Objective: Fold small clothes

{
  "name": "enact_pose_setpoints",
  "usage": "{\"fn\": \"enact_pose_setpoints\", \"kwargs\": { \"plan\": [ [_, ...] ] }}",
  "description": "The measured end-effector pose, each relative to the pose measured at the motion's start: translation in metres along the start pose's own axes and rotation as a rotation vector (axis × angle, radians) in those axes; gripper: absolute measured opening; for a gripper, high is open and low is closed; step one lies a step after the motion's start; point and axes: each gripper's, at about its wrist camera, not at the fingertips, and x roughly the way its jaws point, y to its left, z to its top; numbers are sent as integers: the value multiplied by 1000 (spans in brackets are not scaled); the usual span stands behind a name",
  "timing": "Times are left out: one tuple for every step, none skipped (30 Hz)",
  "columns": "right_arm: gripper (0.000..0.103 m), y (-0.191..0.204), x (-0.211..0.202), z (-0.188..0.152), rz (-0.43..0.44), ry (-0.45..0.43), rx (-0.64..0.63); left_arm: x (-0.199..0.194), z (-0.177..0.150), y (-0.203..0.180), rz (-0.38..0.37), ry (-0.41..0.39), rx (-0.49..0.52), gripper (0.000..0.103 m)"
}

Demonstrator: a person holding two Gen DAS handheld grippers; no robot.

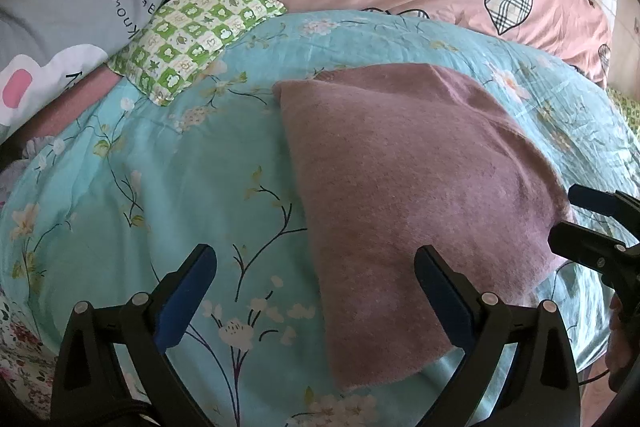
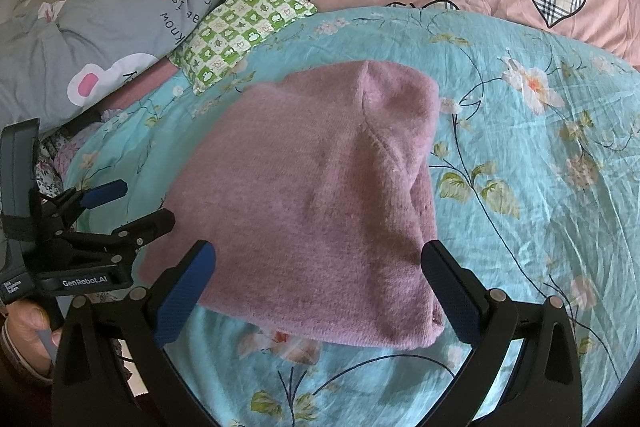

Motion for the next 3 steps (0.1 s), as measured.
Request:
{"fn": "enact_pose_setpoints", "kwargs": {
  "plan": [
    [102,1,1,0,2,0,2,1,0,1,-1,1,-1,99],
    [102,-2,3,1,4,0,4,2,1,2,-5,4,-4,99],
    [102,-2,4,2,4,0,5,2,1,3,-8,8,-8,99]
  ]
}}
